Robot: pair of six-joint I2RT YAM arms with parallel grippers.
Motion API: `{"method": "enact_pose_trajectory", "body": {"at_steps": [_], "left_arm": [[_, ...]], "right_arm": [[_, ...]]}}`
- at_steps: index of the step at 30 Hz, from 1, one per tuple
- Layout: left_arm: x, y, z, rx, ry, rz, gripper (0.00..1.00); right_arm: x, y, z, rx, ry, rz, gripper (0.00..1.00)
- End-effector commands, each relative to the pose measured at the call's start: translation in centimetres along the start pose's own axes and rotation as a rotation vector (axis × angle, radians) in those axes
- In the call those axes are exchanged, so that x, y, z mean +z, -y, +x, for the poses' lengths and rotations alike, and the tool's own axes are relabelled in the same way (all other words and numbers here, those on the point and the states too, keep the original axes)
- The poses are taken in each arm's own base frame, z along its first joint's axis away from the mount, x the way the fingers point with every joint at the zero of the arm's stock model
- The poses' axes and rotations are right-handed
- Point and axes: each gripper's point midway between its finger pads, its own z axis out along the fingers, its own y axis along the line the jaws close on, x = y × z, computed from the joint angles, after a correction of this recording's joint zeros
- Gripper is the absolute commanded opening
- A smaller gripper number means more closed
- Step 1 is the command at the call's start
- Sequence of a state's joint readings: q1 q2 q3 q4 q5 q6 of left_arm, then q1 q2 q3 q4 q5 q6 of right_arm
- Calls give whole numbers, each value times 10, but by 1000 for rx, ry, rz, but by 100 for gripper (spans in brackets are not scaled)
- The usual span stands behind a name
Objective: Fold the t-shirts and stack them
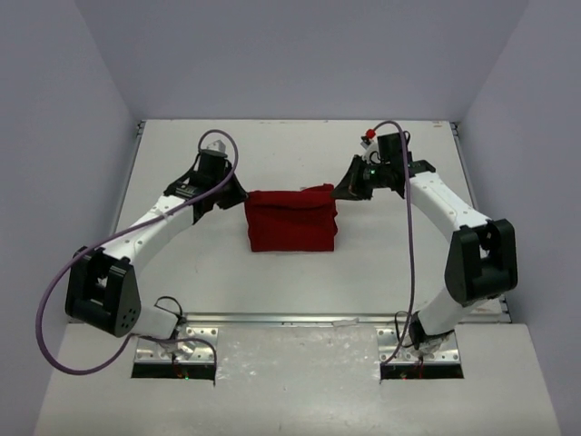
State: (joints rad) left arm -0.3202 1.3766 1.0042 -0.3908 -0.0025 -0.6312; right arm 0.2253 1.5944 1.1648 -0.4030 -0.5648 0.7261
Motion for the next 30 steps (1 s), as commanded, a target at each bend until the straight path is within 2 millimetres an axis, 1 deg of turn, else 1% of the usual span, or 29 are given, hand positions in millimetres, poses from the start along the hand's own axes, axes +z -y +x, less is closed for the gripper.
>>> {"method": "enact_pose_trajectory", "body": {"at_steps": [1, 2, 3, 4, 5, 6, 7, 8, 9, 10, 11, 12, 13, 14, 15, 16, 17, 18, 19, 22, 23, 24, 25, 26, 27, 28, 30], "left_arm": [[0, 27, -44, 11, 94, 92, 0], [3, 30, -46, 11, 95, 96, 0], [11, 31, -45, 11, 77, 92, 0], [11, 38, -55, 11, 91, 103, 0], [25, 35, -52, 10, 63, 85, 0], [28, 42, -59, 13, 62, 98, 0], [33, 42, -61, 13, 56, 94, 0], [40, 42, -60, 12, 45, 88, 0], [53, 35, -58, 4, 27, 62, 0], [58, 39, -63, 1, 34, 70, 0], [71, 34, -59, -3, 14, 56, 0], [78, 33, -60, -7, 7, 56, 0], [82, 39, -69, -3, 23, 73, 0], [98, 34, -63, -3, -3, 57, 0], [102, 40, -71, -1, 7, 68, 0], [108, 40, -72, -2, 1, 61, 0], [122, 33, -67, -5, -18, 39, 0], [126, 34, -75, -10, -4, 30, 0], [135, 28, -72, -16, -13, 15, 0], [146, 25, -80, -23, 9, 2, 0], [154, 19, -75, -25, -7, -10, 2], [157, 19, -79, -29, -1, -13, 3], [161, 15, -78, -32, -3, -25, 5], [168, 13, -78, -33, 0, -31, 11], [170, 13, -79, -33, 2, -27, 15], [173, 14, -79, -33, 6, -20, 16], [175, 20, -88, -22, 39, 3, 16]], "right_arm": [[-2, -16, -37, -58, 60, -30, 1], [0, -17, -42, -60, 61, -33, 1], [9, -10, -44, -42, 39, -18, 1], [8, -15, -56, -46, 51, -27, 1], [11, -14, -59, -40, 40, -32, 1], [22, -4, -60, -16, 10, -21, 1], [25, -2, -64, -11, 2, -19, 1], [27, -6, -72, -17, 7, -30, 1], [31, -4, -74, -12, 3, -31, 1], [39, 4, -78, 1, -7, -25, 1], [43, 8, -81, 3, -7, -21, 1], [46, 15, -83, 14, -8, -5, 1], [48, 23, -88, 26, 0, 1, 1], [56, 33, -88, 45, -10, 12, 1], [60, 37, -90, 47, -5, 9, 1], [61, 40, -97, 45, 4, 7, 1], [71, 50, -96, 58, -14, 15, 1], [75, 53, -98, 56, -22, 9, 1], [84, 58, -104, 58, -28, 10, 1], [91, 70, -115, 74, -21, 24, 1], [100, 80, -113, 95, -35, 31, 1], [104, 86, -113, 106, -39, 35, 1], [107, 87, -116, 105, -35, 37, 1], [114, 94, -118, 111, -39, 41, 1], [117, 97, -118, 113, -39, 47, 1], [119, 100, -120, 116, -35, 54, 1], [122, 105, -126, 115, -27, 66, 2]]}}
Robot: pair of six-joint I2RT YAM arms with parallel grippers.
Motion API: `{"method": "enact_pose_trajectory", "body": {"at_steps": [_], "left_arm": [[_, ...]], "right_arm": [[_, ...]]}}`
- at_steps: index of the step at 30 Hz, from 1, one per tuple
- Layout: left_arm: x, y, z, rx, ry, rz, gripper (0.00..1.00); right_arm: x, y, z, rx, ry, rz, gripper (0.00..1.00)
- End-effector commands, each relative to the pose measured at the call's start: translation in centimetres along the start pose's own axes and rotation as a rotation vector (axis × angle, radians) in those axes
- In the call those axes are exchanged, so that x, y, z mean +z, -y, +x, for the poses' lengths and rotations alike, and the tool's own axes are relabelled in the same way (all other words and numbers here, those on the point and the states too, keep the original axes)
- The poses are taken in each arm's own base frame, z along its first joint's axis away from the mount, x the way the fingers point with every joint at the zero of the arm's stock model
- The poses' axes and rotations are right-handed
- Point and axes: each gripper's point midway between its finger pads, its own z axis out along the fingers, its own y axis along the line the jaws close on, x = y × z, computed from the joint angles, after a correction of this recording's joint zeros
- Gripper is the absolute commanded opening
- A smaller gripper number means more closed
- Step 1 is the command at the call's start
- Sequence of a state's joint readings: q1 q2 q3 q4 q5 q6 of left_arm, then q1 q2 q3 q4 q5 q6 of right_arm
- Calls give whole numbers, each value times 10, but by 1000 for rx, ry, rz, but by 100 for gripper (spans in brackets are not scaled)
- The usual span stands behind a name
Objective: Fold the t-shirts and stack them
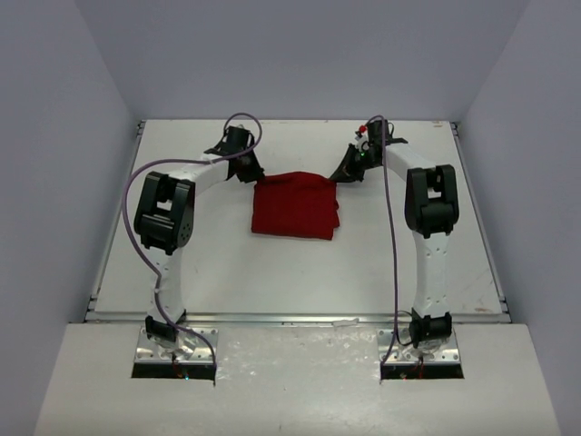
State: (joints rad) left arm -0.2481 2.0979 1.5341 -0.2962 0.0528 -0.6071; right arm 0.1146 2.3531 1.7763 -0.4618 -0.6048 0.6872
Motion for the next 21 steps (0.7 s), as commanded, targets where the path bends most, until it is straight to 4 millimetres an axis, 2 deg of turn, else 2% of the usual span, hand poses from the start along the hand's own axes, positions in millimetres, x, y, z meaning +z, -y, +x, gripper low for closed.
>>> {"method": "enact_pose_trajectory", "body": {"at_steps": [1, 2, 3, 4, 5, 6, 7, 8, 9, 10, 11, 12, 13, 14, 15, 16, 17, 18, 19, 20, 21], "left_arm": [[0, 17, -40, 12, 116, 53, 16], [-2, 20, -52, 12, 146, 42, 17], [-2, 17, -50, 8, 127, 24, 20], [0, 15, -51, 6, 126, 21, 45], [-3, 11, -59, 0, 153, -9, 66], [-8, 10, -62, -6, 170, -15, 74], [-24, 16, -73, -8, 216, -4, 97], [-28, 2, -67, -13, 234, -46, 100], [-38, 3, -76, -17, 290, -42, 100], [-61, 7, -86, -24, 345, -33, 100], [-62, -13, -75, -38, 349, -94, 100], [-68, -16, -72, -50, 357, -103, 100], [-76, -18, -69, -54, 365, -100, 100], [-70, -24, -52, -50, 331, -94, 100], [-69, -23, -47, -43, 328, -80, 97], [-68, -19, -37, -29, 317, -62, 87], [-61, -21, -21, -11, 281, -50, 80], [-59, -17, -17, 4, 273, -39, 72], [-50, -14, -3, 22, 238, -42, 51], [-46, -14, 5, 33, 215, -52, 44], [-36, -18, 17, 42, 177, -70, 38]], "right_arm": [[-6, -10, -27, -38, 60, -18, 3], [-6, -11, -29, -37, 62, -14, 11], [-5, -12, -33, -43, 70, -13, 32], [-6, -11, -34, -39, 69, -2, 42], [-7, -11, -35, -43, 71, 0, 45], [-10, -15, -38, -57, 79, -5, 48], [-20, -25, -43, -80, 110, -16, 52], [-27, -32, -46, -98, 132, -18, 57], [-33, -34, -46, -124, 145, -10, 78], [-50, -47, -50, -156, 184, -9, 93], [-56, -45, -51, -171, 209, 29, 99], [-55, -33, -38, -176, 191, 65, 99], [-57, -31, -32, -186, 194, 92, 99], [-65, -30, -28, -221, 227, 151, 99], [-58, -13, -9, -214, 196, 203, 99], [-58, -7, 0, -220, 190, 242, 99], [-58, -10, 12, -242, 183, 265, 99], [-52, 10, 31, -232, 148, 325, 99], [-48, 13, 40, -240, 142, 338, 99], [-44, 5, 54, -270, 138, 330, 97], [-39, 20, 72, -265, 107, 371, 88]]}}
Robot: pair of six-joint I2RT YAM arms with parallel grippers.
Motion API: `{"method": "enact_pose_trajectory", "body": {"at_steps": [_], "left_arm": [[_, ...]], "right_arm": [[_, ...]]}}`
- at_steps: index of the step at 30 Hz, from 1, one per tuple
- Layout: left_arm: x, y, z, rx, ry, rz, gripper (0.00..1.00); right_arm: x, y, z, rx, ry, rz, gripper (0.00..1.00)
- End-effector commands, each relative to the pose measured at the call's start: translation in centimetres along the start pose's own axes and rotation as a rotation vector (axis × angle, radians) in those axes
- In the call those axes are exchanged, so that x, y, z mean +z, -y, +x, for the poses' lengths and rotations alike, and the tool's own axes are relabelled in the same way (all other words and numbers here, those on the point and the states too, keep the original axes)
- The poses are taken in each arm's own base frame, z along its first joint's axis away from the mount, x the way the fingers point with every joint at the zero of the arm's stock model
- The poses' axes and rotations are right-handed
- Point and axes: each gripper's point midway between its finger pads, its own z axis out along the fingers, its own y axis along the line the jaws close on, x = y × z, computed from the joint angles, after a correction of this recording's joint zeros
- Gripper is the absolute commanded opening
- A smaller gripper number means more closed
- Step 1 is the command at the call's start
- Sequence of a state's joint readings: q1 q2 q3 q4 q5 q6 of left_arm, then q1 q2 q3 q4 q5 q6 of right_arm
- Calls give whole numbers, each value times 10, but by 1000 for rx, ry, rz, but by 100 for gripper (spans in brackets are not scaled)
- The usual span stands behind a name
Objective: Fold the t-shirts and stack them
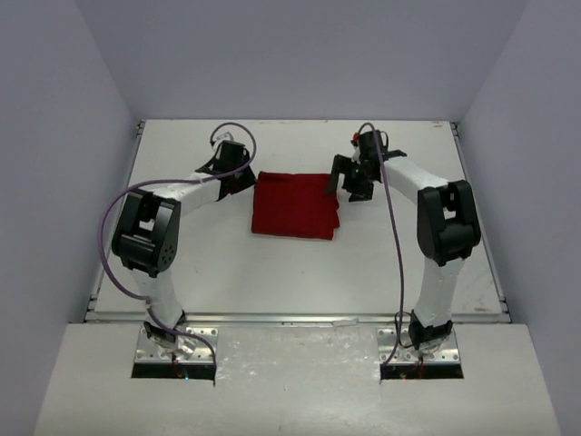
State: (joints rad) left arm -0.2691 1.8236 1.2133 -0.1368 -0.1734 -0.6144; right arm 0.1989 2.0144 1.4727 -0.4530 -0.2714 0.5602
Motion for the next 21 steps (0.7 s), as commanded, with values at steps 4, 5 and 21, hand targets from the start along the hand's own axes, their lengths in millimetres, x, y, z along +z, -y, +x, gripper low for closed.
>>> {"method": "enact_pose_trajectory", "body": {"at_steps": [4, 5, 21], "left_arm": [[13, -3, 67, 63, -128, -33, 37], [13, -4, 71, 51, -131, -24, 37], [-23, -6, 150, 80, -244, 128, 29]], "right_arm": [[28, 0, 75, -110, -70, 97, 60], [32, -3, 82, -115, -90, 100, 56], [21, -52, 132, 82, -211, -243, 39]]}}
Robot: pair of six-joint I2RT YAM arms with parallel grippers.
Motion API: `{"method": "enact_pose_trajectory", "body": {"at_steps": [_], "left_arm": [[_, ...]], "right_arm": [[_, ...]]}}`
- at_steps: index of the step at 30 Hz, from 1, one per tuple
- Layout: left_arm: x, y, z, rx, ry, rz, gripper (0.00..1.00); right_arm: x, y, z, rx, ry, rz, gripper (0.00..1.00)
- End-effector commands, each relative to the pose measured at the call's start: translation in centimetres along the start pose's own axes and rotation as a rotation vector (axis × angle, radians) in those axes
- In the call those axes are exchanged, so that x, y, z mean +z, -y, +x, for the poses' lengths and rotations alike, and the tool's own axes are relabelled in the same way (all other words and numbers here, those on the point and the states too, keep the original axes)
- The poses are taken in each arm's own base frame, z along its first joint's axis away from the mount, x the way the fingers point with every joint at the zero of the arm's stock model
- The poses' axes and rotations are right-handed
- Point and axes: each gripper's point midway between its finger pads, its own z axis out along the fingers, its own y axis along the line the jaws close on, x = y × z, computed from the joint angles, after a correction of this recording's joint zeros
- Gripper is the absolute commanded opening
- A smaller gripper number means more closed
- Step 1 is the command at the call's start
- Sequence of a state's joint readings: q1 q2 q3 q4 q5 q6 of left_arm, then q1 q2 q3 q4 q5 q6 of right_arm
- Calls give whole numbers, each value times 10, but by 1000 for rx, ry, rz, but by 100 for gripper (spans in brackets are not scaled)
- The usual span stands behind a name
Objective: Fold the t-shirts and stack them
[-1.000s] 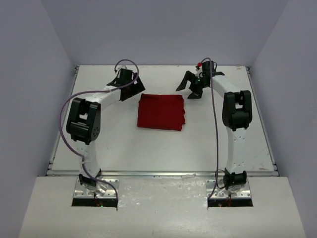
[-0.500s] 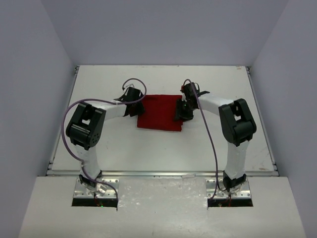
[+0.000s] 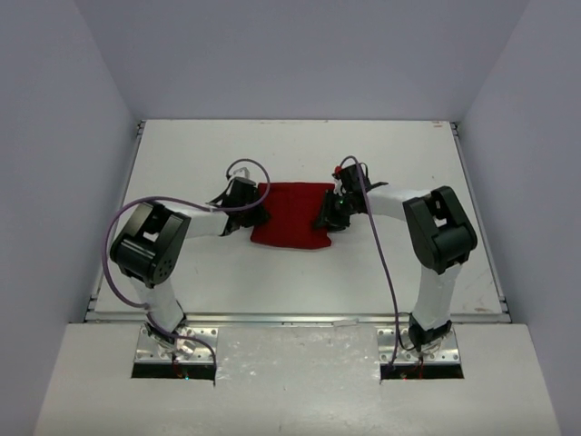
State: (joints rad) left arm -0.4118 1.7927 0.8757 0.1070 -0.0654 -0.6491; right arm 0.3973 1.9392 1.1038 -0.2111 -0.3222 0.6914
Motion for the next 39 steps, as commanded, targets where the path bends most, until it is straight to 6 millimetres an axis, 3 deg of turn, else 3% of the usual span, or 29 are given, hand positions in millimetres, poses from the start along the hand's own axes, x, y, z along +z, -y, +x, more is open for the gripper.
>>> {"method": "enact_pose_trajectory", "body": {"at_steps": [1, 4, 6, 7, 9, 10, 12, 15, 17, 19, 20, 21, 24, 27, 29, 30, 31, 33, 34, 35, 36, 37, 38, 39], "left_arm": [[-9, -7, 27, 4, -75, -4, 29], [-13, -13, 33, -2, -83, -20, 26], [-15, -21, 37, -13, -85, -44, 21], [-16, -22, 39, -17, -89, -49, 20], [-18, -30, 46, -35, -96, -72, 16], [-18, -31, 47, -50, -94, -73, 14], [-21, -38, 56, -68, -104, -81, 12], [-24, -39, 60, -85, -99, -70, 12], [-24, -38, 61, -84, -99, -64, 12], [-25, -33, 63, -84, -106, -26, 21], [-28, -27, 60, -85, -98, -1, 37], [-30, -25, 61, -83, -98, 14, 45], [-40, -15, 49, -83, -63, 42, 71], [-50, -11, 34, -81, -18, 35, 76], [-54, -10, 23, -75, 8, 23, 79], [-55, -3, 10, -70, 34, 30, 79], [-55, -3, 5, -55, 40, 24, 79], [-51, 9, -15, -45, 59, 53, 75], [-44, 8, -16, -24, 46, 52, 71], [-40, 11, -21, -19, 46, 60, 59], [-37, 15, -37, -20, 67, 61, 55], [-27, 9, -36, -25, 46, 34, 54], [-24, 10, -51, -41, 63, 33, 47], [-22, 12, -53, -44, 52, 47, 45]], "right_arm": [[-8, -16, 2, 95, -38, -191, 34], [-16, 3, -2, 127, -37, -198, 16], [-22, 12, 0, 126, -61, -158, 14], [-25, 17, -3, 122, -61, -143, 15], [-29, 23, -3, 112, -78, -149, 31], [-33, 31, -7, 141, -68, -174, 33], [-32, 39, 7, 197, -107, -238, 39], [-30, 52, 17, 244, -155, -278, 44], [-29, 56, 18, 237, -170, -270, 41], [-30, 61, 19, 234, -172, -237, 43], [-32, 64, 18, 227, -164, -211, 48], [-35, 68, 20, 225, -161, -166, 50], [-56, 71, 1, 117, -58, -27, 77], [-75, 62, -19, 51, 0, 23, 77], [-76, 60, -39, -10, 18, 77, 70], [-76, 63, -41, -25, 5, 113, 66], [-75, 52, -58, -78, 29, 112, 58], [-58, 60, -57, -101, -33, 192, 55], [-58, 50, -79, -146, 2, 193, 53], [-53, 48, -82, -162, -2, 195, 52], [-43, 46, -85, -182, -9, 202, 51], [-43, 37, -100, -199, 26, 191, 53], [-34, 40, -101, -199, 13, 194, 54], [-31, 38, -105, -208, 8, 182, 56]]}}
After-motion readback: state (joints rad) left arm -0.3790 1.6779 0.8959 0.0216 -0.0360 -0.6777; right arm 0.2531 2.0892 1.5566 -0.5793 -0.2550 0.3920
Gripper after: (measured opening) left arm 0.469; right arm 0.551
